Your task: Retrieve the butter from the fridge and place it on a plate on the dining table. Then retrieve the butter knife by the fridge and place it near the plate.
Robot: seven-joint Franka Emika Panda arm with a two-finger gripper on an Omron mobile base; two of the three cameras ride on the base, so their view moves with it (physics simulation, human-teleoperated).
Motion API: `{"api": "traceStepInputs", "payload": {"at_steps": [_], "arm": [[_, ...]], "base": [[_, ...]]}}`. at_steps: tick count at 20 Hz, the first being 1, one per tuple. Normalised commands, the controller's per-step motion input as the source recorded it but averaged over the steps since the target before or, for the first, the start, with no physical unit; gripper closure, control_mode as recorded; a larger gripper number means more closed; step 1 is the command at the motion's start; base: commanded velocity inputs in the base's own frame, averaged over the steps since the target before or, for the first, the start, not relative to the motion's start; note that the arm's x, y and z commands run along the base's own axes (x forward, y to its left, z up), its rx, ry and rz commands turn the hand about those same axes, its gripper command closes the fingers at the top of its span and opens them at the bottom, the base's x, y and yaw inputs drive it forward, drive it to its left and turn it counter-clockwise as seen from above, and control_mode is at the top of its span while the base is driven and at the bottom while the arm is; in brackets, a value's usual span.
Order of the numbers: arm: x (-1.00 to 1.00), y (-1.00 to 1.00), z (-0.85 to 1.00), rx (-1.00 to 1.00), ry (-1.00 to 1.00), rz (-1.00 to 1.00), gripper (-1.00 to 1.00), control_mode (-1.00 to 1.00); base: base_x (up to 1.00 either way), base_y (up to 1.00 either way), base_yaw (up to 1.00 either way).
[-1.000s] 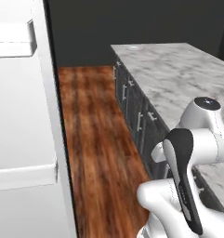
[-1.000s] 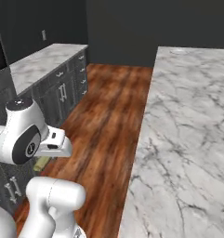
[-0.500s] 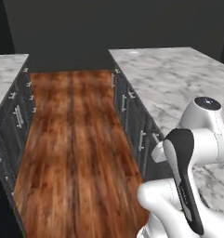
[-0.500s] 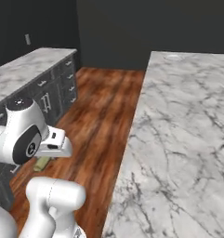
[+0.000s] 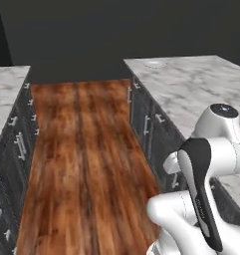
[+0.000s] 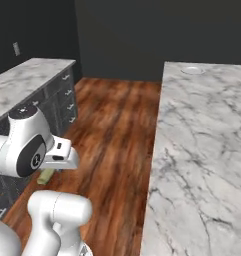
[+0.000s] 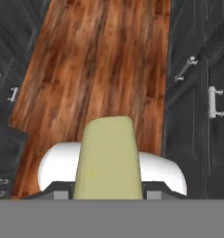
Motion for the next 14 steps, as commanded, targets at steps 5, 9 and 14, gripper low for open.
{"api": "traceStepInputs", "payload": {"at_steps": [5,9,14], "arm": [[0.00,0.00,0.00,0.00,0.00,0.00,1.00,1.00],[0.00,0.00,0.00,0.00,0.00,0.00,1.00,1.00],[0.00,0.00,0.00,0.00,0.00,0.00,1.00,1.00]], "base": [[1.00,0.55,-0.06],[1.00,0.31,-0.08],[1.00,0.35,-0.16]]}}
